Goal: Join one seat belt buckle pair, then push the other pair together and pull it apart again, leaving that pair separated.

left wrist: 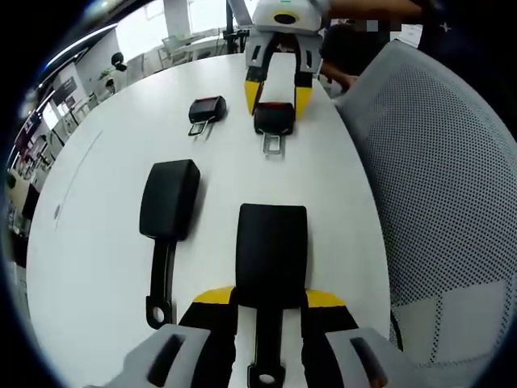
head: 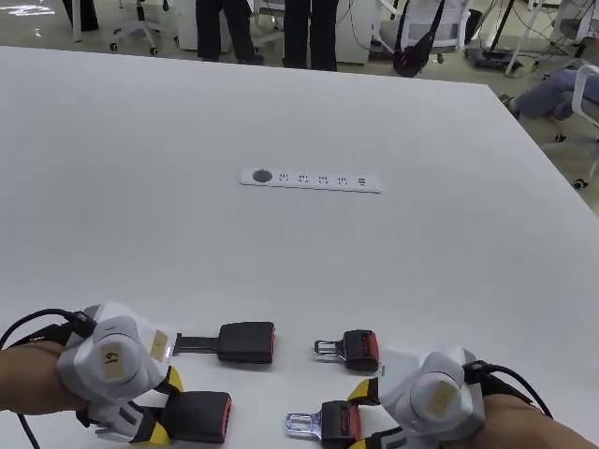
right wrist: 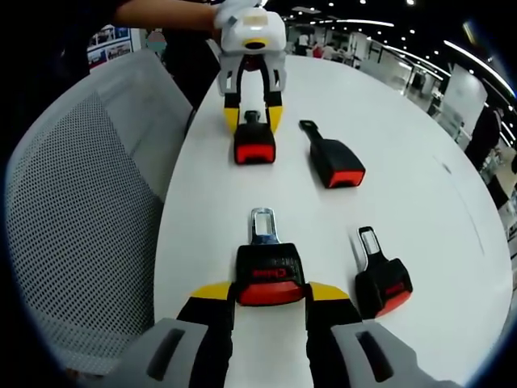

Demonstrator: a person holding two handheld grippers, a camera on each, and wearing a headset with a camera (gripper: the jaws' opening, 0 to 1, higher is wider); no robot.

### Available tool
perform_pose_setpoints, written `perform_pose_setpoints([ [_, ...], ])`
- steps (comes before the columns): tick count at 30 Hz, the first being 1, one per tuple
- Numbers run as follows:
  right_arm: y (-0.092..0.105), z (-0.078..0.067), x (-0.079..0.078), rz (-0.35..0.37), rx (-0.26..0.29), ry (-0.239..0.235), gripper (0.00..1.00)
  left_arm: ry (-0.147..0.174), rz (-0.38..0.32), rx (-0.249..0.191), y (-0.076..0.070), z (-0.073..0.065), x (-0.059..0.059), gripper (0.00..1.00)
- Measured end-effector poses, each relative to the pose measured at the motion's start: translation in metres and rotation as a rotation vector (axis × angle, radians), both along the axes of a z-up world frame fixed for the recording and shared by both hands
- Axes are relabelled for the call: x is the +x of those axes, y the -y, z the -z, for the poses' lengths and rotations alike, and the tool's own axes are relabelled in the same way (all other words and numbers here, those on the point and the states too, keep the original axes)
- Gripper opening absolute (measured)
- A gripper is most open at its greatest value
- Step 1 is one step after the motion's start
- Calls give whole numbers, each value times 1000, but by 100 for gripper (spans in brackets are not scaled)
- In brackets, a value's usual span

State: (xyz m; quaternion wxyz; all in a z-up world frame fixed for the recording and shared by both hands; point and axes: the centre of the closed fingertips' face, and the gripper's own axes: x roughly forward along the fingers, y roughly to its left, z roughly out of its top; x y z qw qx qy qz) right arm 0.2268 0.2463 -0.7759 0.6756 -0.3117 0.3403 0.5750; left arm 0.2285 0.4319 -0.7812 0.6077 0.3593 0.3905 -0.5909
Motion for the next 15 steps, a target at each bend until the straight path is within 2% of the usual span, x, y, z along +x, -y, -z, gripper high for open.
perform_pose_setpoints([
  [15,-25,-1,0,-26,12,4,31,-2,-2,11,0,0,0,31],
])
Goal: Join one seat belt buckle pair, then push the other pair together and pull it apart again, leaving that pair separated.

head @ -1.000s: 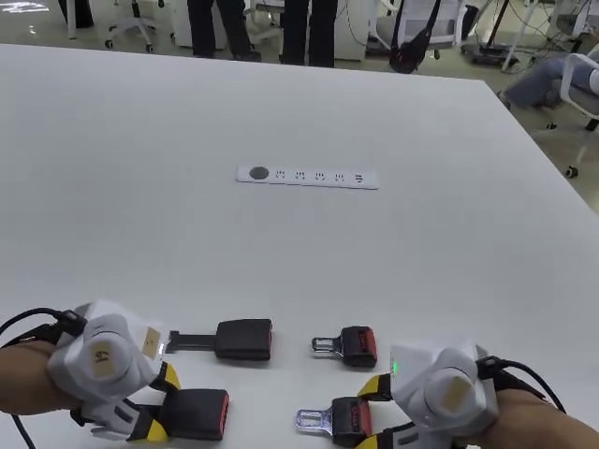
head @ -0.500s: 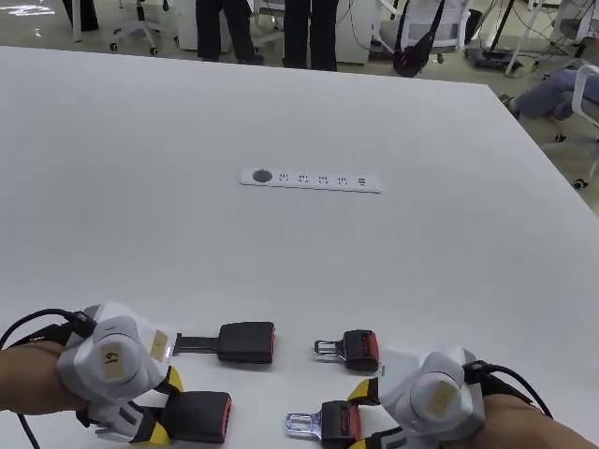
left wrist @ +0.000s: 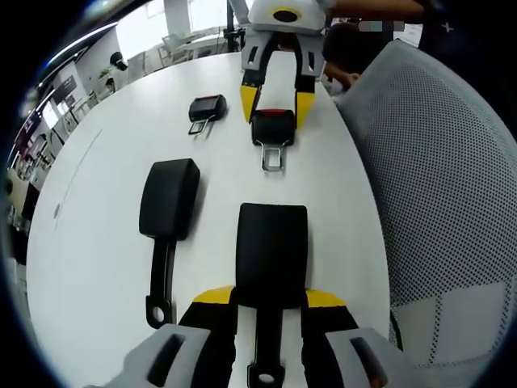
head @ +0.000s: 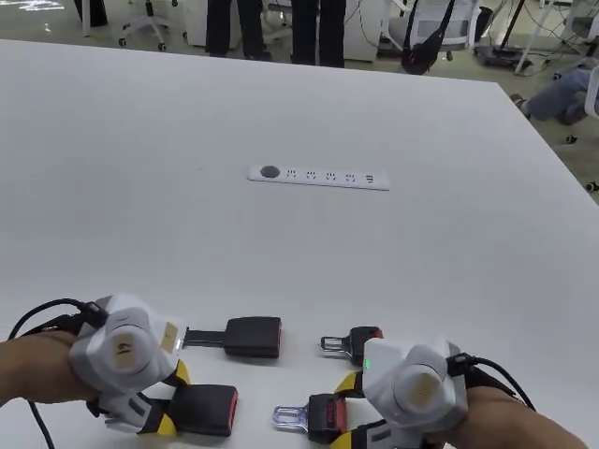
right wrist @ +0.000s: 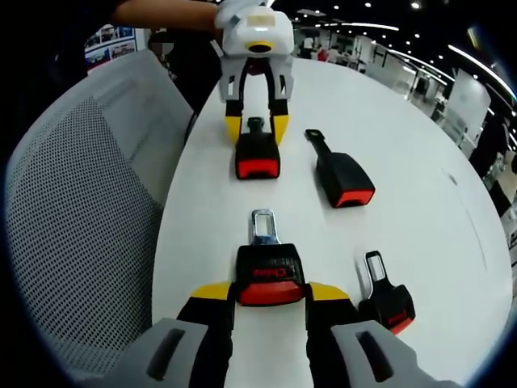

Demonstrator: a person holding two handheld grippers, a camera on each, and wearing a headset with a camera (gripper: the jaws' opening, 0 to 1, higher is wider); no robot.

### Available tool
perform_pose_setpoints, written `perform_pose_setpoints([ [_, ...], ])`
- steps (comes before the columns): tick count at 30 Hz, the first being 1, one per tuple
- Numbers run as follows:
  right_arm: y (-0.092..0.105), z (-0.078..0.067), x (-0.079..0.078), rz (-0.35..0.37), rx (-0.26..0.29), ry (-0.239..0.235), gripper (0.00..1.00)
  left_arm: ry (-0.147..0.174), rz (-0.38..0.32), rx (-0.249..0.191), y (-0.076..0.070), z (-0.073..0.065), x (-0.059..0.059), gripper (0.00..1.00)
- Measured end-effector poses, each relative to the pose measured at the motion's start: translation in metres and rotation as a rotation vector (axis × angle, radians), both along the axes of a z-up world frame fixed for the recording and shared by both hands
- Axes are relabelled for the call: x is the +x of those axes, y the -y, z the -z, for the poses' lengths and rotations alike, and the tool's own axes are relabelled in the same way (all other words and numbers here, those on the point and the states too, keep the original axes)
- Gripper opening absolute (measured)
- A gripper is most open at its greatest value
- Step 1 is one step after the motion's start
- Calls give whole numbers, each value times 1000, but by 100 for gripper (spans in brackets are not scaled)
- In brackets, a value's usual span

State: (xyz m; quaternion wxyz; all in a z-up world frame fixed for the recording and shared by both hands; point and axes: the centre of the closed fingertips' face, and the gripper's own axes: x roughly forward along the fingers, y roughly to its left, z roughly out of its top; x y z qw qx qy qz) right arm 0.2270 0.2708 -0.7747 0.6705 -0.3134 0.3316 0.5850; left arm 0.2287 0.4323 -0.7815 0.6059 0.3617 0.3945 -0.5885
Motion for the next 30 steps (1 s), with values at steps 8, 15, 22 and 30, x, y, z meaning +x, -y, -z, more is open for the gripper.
perform_pose_setpoints([
  [8,-12,0,2,-15,2,-1,31,-2,-5,2,0,0,0,31],
  [15,-19,2,4,-26,4,1,31,-3,-7,2,0,1,0,31],
  [22,-28,1,3,-29,9,1,31,-4,-8,2,-1,2,1,31],
  [30,-42,1,0,-30,14,-8,31,-3,-9,1,-1,2,1,31],
])
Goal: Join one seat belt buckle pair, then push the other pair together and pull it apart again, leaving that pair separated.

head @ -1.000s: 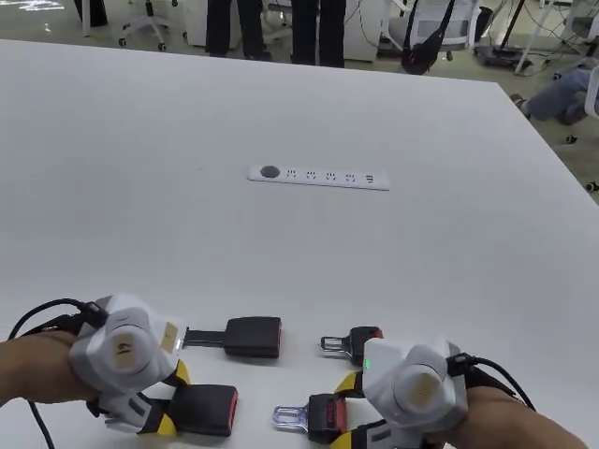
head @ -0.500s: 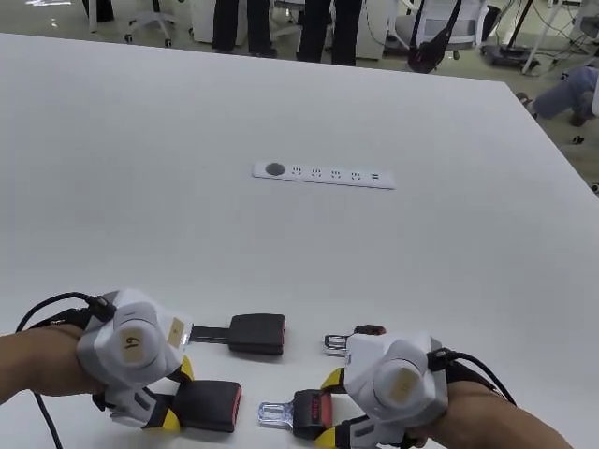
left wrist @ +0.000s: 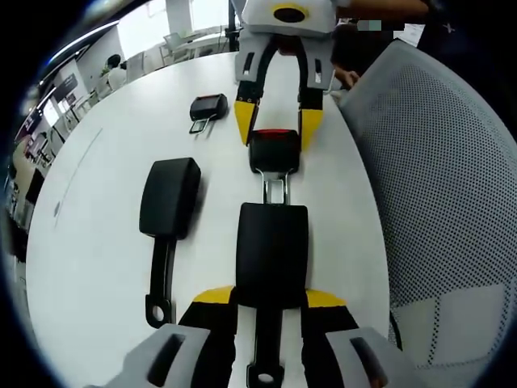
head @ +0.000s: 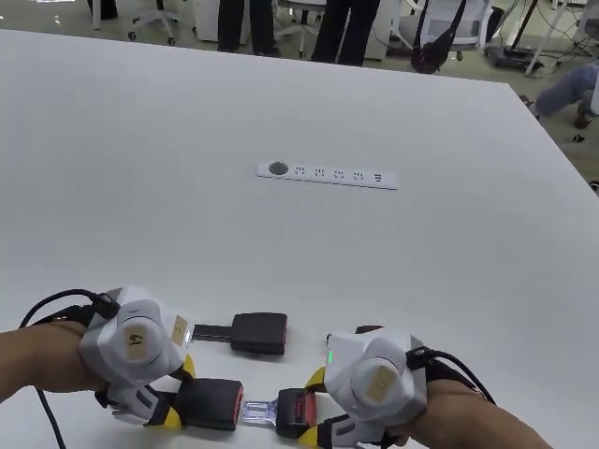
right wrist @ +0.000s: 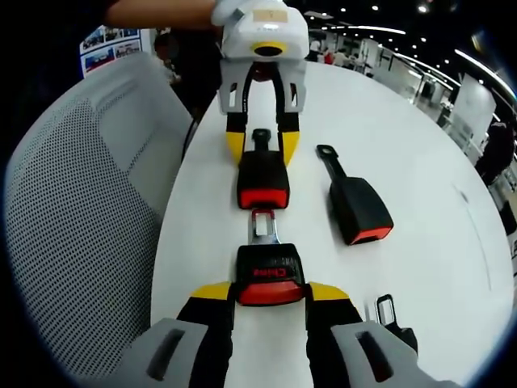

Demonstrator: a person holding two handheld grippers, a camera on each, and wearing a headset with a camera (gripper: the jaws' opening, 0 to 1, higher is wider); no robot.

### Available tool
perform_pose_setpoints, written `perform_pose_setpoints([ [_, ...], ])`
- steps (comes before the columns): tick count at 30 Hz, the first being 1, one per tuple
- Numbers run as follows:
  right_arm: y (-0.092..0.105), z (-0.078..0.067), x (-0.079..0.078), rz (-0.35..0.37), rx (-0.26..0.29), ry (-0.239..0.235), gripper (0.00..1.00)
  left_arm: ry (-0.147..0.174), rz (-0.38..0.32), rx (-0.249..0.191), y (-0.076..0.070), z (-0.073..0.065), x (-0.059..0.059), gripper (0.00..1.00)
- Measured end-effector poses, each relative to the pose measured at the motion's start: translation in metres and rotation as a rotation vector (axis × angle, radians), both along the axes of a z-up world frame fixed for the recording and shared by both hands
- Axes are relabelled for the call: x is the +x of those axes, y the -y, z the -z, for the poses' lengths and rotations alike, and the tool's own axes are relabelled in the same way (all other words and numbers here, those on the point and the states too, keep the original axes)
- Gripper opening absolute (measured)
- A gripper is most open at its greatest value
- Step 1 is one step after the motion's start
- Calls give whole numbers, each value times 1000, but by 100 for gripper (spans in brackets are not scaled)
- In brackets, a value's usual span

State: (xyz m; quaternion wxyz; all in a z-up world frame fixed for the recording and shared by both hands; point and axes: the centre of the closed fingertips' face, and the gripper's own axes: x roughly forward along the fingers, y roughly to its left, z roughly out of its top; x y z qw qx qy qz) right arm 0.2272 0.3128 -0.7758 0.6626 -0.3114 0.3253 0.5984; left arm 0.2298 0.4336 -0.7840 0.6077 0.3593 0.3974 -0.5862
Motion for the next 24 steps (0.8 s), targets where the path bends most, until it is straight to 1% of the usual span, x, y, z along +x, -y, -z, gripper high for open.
perform_pose_setpoints([
  [7,-9,2,1,7,7,-7,31,1,-1,-2,1,0,0,31],
  [13,-17,1,0,17,28,-4,31,0,-5,-5,1,0,-1,31],
  [14,-16,2,0,15,17,-1,31,1,-4,-4,2,-1,-1,31],
  [19,-16,1,0,-4,14,18,30,0,-8,-4,3,-1,-1,31],
  [24,-16,1,0,-3,13,20,29,-1,-15,-9,3,-2,-2,31],
])
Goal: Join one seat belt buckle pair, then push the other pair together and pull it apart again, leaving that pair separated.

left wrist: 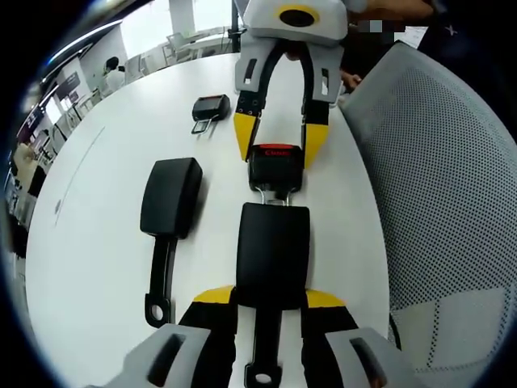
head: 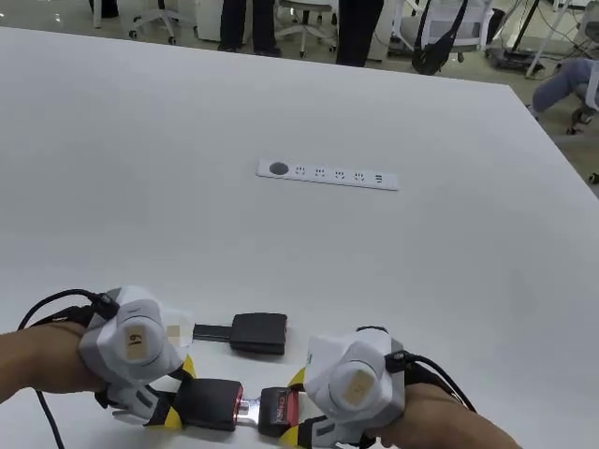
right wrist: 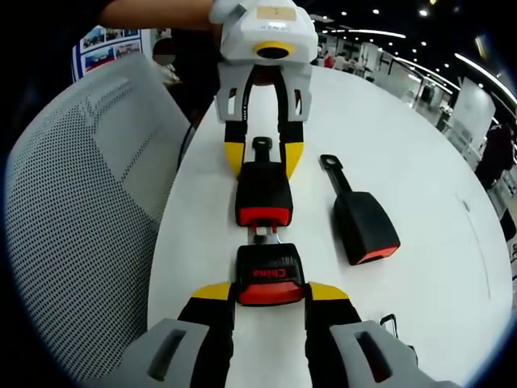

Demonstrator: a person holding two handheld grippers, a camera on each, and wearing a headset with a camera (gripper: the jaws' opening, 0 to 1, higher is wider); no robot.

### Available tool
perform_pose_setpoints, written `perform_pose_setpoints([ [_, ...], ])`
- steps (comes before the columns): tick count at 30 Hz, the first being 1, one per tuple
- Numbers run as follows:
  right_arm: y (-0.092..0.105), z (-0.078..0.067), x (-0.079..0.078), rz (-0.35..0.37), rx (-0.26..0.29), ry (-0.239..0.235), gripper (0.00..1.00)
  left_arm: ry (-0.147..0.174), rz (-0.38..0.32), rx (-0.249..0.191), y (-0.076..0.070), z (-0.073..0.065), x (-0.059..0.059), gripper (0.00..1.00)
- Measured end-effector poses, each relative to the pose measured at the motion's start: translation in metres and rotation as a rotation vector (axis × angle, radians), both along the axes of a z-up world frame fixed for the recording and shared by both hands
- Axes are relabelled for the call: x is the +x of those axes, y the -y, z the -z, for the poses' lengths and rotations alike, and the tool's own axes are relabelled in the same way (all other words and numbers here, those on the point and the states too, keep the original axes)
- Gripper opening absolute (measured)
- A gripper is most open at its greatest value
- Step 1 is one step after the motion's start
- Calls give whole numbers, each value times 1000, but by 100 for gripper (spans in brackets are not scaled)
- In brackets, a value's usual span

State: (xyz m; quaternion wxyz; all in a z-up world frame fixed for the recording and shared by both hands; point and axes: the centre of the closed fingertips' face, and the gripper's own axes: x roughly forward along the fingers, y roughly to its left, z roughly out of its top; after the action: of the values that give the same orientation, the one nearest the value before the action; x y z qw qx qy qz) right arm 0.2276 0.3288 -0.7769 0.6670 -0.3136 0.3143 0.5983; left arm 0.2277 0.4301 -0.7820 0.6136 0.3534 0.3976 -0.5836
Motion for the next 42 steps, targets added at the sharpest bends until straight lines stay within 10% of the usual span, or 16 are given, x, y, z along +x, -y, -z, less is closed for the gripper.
perform_pose_setpoints([
  [42,-17,-4,-2,50,-14,-19,27,-1,-33,21,2,-2,0,30],
])
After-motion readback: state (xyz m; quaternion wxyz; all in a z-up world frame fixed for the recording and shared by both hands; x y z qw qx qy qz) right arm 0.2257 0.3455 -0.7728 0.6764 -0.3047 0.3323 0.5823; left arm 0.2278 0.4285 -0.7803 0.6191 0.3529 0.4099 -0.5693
